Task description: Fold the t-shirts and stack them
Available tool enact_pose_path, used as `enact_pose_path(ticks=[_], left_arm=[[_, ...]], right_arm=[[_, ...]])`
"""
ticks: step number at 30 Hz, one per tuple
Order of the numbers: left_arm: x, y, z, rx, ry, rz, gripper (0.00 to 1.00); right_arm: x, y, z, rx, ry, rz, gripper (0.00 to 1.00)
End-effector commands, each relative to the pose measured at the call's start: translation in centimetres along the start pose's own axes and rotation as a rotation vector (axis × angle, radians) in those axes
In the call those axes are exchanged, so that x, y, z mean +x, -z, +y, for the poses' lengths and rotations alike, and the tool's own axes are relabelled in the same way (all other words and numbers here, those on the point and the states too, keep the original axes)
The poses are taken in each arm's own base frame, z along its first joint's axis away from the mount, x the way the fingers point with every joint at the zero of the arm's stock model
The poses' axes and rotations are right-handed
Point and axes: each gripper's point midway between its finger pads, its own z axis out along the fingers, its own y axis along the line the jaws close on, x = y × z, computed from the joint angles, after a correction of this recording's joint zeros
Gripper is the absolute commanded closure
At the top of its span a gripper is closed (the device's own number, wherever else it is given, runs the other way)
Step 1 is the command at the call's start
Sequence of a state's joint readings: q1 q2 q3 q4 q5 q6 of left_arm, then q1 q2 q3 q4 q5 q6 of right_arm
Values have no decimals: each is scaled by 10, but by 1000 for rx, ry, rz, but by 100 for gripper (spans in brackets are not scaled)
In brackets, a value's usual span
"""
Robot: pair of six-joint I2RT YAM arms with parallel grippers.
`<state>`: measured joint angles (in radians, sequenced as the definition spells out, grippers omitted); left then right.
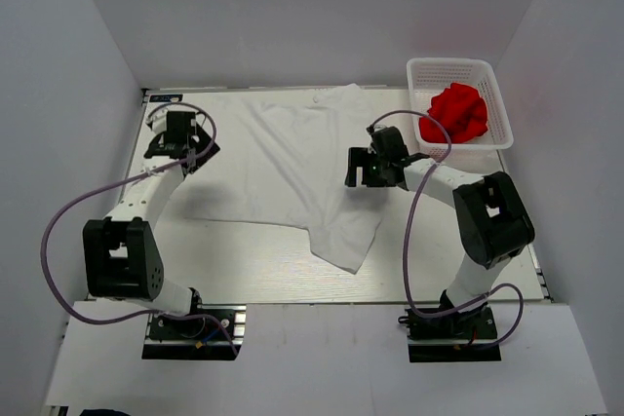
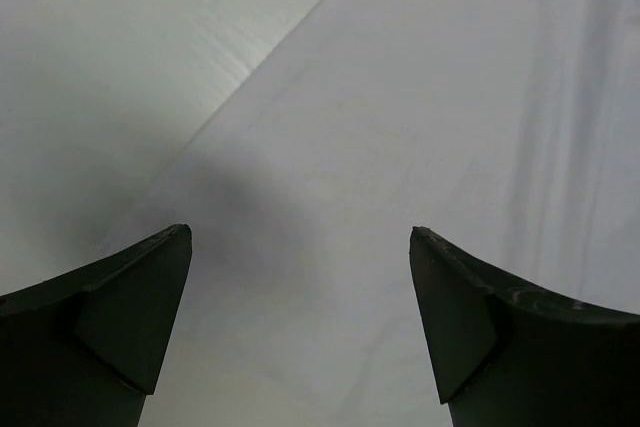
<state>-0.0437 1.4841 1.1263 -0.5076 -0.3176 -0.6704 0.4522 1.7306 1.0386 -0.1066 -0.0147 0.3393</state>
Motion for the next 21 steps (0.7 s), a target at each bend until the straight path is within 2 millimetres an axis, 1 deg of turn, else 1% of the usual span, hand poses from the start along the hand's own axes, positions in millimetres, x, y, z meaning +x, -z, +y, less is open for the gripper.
enact_pose_path(ticks=[1, 2, 3, 4, 5, 6, 7, 8, 9, 10, 11, 12, 13, 14, 15, 16, 17, 18, 19, 20, 21], left_arm=[[8, 21, -14, 106, 90, 13, 0], [11, 25, -14, 116, 87, 32, 0], [19, 28, -10, 115, 69, 59, 0], [26, 29, -4, 92, 59, 86, 0], [40, 32, 14, 16, 68, 127, 0], [45, 35, 23, -32, 81, 123, 0], [57, 38, 33, -39, 105, 151, 0], [63, 38, 28, -3, 122, 165, 0], [69, 39, 29, 30, 141, 189, 0], [88, 39, 33, 40, 130, 229, 0], [91, 42, 37, 43, 131, 227, 0], [104, 40, 46, 21, 136, 249, 0], [110, 41, 48, 24, 135, 263, 0], [110, 41, 53, 16, 143, 262, 0], [110, 40, 62, -20, 137, 241, 0], [111, 40, 62, -26, 123, 231, 0], [115, 39, 68, -50, 116, 236, 0], [121, 39, 73, -58, 113, 244, 0], [121, 37, 77, -65, 126, 238, 0], [124, 36, 78, -74, 145, 244, 0], [129, 33, 85, -106, 150, 246, 0]], right_arm=[[3, -6, 0, 9, -81, 5, 10], [6, -10, -2, 17, -92, 10, 10], [5, -12, -7, 47, -100, 3, 10], [9, -15, -17, 103, -141, 9, 10], [11, -18, -20, 121, -152, 15, 10], [10, -19, -22, 135, -161, 13, 10], [15, -20, -35, 194, -180, 26, 10], [13, -22, -38, 215, -190, 24, 10], [17, -23, -43, 241, -199, 38, 10], [21, -21, -56, 298, -218, 51, 10], [20, -24, -60, 316, -223, 58, 10], [24, -22, -68, 353, -236, 70, 10], [27, -20, -73, 376, -235, 82, 10], [32, -20, -79, 377, -236, 99, 10], [32, -19, -78, 354, -176, 112, 10], [25, -20, -71, 315, -147, 93, 10], [25, -19, -53, 223, -118, 103, 10], [17, -13, -44, 173, -53, 84, 10], [2, -9, -30, 116, -39, 30, 10], [4, -4, -9, 4, -21, 44, 10], [-6, 5, -2, -26, -2, 8, 10]])
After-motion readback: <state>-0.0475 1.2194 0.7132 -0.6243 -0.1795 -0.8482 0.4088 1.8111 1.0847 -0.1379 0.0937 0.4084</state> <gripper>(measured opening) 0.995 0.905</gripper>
